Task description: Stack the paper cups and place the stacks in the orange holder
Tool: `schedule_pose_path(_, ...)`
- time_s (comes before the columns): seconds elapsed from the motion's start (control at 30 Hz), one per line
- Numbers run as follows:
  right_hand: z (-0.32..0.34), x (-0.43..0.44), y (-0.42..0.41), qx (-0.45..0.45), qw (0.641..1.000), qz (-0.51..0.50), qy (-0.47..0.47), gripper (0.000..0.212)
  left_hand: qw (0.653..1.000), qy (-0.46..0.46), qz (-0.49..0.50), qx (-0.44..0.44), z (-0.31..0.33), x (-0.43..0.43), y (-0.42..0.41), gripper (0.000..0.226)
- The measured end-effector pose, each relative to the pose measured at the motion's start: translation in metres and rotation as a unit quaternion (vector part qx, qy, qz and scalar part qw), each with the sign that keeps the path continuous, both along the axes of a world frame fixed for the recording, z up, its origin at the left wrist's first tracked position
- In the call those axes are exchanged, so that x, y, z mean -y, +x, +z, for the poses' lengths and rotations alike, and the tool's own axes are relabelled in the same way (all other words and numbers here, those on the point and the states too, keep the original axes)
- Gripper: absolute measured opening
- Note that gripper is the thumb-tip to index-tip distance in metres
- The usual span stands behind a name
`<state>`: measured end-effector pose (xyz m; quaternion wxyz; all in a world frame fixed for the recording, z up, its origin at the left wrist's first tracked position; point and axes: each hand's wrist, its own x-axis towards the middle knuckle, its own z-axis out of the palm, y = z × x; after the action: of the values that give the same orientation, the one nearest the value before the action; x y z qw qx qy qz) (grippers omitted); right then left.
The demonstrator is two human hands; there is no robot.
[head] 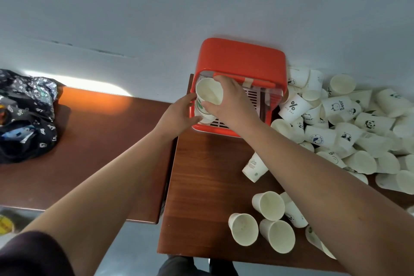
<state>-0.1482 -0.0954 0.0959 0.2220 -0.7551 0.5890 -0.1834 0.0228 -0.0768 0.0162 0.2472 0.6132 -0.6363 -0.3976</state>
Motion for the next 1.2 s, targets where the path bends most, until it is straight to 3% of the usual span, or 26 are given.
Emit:
schedule_pose_path(0.13,-0.007,-0.002,0.004,-0.015,1.000,-0.006,0.016,0.065,0.992,0.044,0.059,-0.100,0.001,-0.002,0.003,0.042)
schedule_pose_path(0.27,-0.022,-0.007,-0.003,-0.034,0.990,-0.002,0.140,0.071,0.978,0.085,0.074,-0.176,-0.003,-0.005,0.003,0.047)
schedule_pose_path(0.37,-0.031,-0.010,-0.002,-0.016,0.987,0.003,0.161,0.076,0.990,0.050,0.035,-0.125,-0.011,-0.005,0.005,0.050)
schedule_pose_path(0.57,-0.036,-0.011,-0.004,0.015,0.986,-0.017,0.162,0.077,0.998,0.013,0.049,-0.049,-0.012,-0.005,-0.006,0.051)
schedule_pose_path(0.67,-0.037,-0.024,-0.026,0.035,0.986,-0.038,0.159,0.067,0.989,0.006,0.132,-0.065,-0.005,-0.020,-0.013,0.045)
schedule_pose_path(0.77,-0.037,-0.052,-0.068,-0.024,0.985,-0.050,0.162,0.054,0.981,0.002,0.178,-0.072,0.000,-0.049,-0.017,0.026)
schedule_pose_path(0.9,-0.045,-0.102,-0.126,-0.074,0.973,-0.022,0.219,0.039,0.994,0.056,0.065,-0.064,-0.002,-0.087,-0.033,0.011)
schedule_pose_path(0.97,-0.048,-0.128,-0.141,-0.099,0.959,0.025,0.265,0.042,0.993,0.094,-0.032,-0.061,-0.007,-0.107,-0.047,0.013)
schedule_pose_path(1.1,-0.047,-0.173,-0.157,-0.100,0.932,0.091,0.337,0.075,0.962,0.137,-0.238,-0.003,-0.020,-0.149,-0.081,0.026)
schedule_pose_path(1.2,-0.053,-0.201,-0.161,-0.150,0.922,0.186,0.304,0.099,0.945,0.153,-0.288,0.020,-0.030,-0.171,-0.097,0.041)
